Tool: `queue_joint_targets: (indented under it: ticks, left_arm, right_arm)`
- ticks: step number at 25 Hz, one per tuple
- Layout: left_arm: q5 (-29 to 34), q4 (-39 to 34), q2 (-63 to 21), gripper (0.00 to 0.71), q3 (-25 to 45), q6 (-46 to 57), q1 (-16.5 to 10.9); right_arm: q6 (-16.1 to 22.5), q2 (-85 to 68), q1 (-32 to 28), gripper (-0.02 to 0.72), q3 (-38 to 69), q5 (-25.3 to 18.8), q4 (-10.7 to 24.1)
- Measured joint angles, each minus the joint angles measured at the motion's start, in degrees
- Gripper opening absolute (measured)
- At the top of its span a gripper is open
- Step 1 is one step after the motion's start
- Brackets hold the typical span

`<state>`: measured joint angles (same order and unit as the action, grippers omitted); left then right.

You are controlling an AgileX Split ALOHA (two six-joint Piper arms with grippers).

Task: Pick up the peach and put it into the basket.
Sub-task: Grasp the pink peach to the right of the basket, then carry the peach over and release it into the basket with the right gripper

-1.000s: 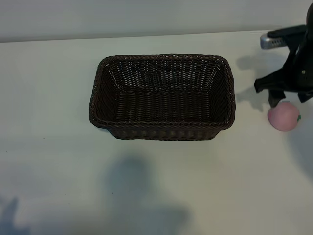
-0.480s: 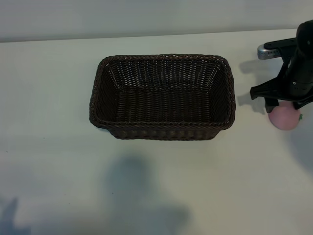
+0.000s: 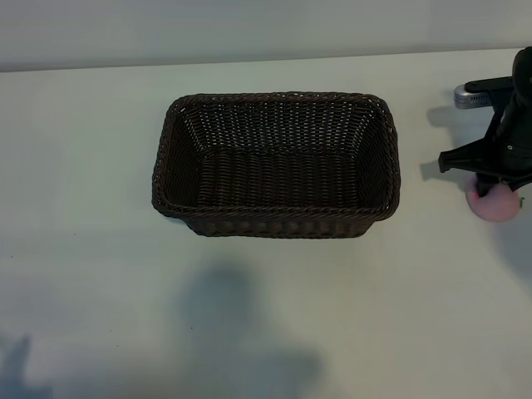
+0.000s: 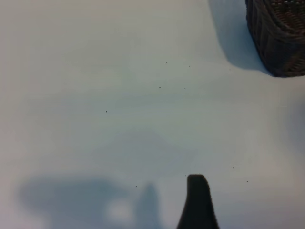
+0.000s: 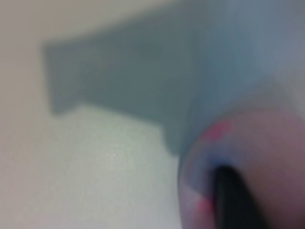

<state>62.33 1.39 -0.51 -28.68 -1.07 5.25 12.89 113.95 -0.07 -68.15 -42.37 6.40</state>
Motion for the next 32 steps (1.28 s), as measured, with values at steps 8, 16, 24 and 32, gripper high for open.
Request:
queue_joint_targets:
  ticks: [8, 16, 24, 32]
  left_arm:
    - [0.0, 0.0, 0.0, 0.542, 0.0, 0.0, 0.0]
    - [0.0, 0.0, 0.0, 0.542, 0.0, 0.0, 0.0]
    - [0.0, 0.0, 0.0, 0.542, 0.0, -0.1, 0.0]
    - [0.0, 0.0, 0.0, 0.542, 0.0, -0.1, 0.0]
  right_arm:
    - [0.0, -0.1, 0.0, 0.043, -0.3, -0.9, 0.1]
    - [-0.1, -8.6, 0.0, 0.041, -0.5, -4.4, -0.1]
    - [-2.0, -21.6, 0.0, 0.041, -5.1, -13.6, -0.8]
    - [-5.7, -23.7, 4.0, 0.041, -9.0, -18.9, -4.8]
